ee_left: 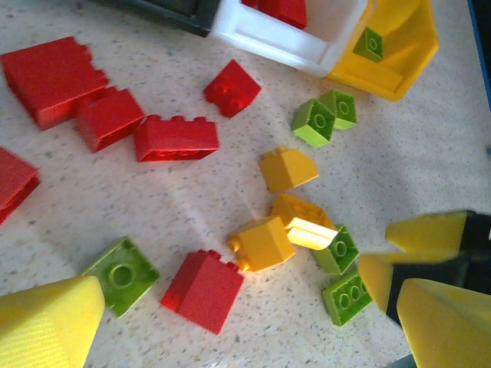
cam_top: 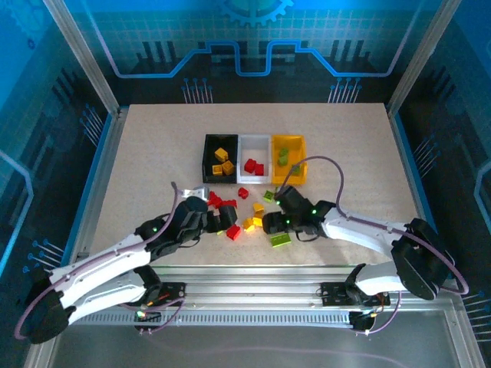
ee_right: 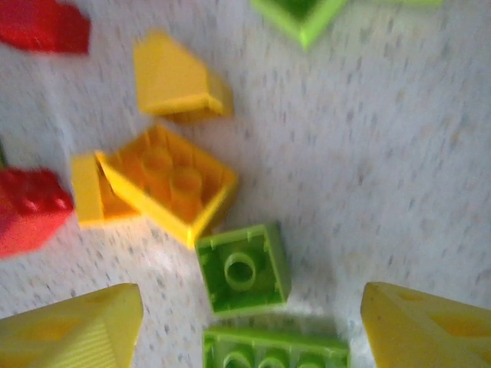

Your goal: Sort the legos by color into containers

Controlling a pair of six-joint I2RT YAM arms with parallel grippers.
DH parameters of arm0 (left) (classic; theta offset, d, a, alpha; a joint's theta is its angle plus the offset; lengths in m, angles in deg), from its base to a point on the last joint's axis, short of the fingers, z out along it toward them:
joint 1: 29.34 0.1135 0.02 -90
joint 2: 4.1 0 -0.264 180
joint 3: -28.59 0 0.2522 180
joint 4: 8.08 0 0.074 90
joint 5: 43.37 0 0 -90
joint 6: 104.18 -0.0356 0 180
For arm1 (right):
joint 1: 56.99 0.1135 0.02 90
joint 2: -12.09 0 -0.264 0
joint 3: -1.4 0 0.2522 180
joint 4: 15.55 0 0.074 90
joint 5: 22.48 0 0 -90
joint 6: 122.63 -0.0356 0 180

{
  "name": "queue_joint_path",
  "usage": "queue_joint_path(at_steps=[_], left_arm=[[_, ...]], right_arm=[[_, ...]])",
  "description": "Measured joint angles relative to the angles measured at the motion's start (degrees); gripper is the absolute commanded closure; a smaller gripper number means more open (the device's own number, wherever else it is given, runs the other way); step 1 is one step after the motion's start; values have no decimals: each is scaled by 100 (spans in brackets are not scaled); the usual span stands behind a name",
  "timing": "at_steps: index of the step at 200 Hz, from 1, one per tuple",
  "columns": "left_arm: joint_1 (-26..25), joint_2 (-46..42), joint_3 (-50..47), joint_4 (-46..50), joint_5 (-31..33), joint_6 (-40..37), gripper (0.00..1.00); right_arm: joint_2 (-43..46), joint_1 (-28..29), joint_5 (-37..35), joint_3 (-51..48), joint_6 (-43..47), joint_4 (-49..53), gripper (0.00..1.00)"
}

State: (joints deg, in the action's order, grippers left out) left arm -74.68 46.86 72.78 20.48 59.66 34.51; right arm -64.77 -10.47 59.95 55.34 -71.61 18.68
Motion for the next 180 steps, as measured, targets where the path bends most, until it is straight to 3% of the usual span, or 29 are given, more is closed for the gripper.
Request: queue_joint_path(at_steps=[6,16,58,180], left_arm=[[0,-107,-81,28,42,61,1],[0,-212,-173,85,98,120,1],[0,-256,-225,212,247,247,1],[0,-271,-286,339,389,356,1]], right_arm=[[0,138,-83,-61,-55,74,11],[-7,328,-216,-140,-173,212,7],[-393,776,-750,-118,-352,485,7],[-942,973,-940,192,-365,629,33]])
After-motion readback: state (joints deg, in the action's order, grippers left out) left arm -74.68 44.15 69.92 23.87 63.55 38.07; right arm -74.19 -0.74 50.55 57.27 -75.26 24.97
